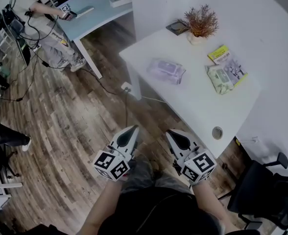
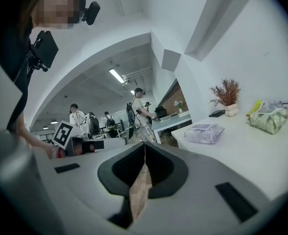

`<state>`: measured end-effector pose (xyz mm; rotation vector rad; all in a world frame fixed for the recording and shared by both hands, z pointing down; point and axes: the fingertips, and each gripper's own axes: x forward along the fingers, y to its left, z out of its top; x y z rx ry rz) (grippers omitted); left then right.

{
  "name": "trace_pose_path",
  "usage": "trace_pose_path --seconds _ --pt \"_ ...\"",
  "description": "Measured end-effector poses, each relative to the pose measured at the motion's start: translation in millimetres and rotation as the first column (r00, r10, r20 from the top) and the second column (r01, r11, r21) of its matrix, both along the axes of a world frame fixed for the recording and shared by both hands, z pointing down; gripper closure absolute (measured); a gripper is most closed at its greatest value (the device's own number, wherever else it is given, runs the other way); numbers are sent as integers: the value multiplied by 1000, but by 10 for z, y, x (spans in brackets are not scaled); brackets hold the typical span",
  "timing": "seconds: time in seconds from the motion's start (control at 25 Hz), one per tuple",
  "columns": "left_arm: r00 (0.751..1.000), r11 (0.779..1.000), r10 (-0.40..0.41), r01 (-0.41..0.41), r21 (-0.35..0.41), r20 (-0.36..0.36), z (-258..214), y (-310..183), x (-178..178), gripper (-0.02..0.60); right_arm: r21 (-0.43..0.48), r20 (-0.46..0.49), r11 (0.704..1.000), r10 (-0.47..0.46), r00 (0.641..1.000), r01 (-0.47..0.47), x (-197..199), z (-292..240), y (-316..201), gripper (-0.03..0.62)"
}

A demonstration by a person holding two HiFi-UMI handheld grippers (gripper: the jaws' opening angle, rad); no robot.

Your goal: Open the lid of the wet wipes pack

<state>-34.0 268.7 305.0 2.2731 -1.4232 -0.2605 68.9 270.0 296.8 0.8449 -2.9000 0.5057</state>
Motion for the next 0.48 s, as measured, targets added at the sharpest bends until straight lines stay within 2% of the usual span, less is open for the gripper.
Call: trace_pose_path --seconds 0.28,0.48 --pt "998 998 67 -67 -1 -4 35 -314 153 571 -25 -21 1000 16 1000 -17 58 104 -225 572" --pt "992 992 123 -123 17 -1 15 -711 190 571 -40 -31 999 32 999 -33 25 142 -551 572"
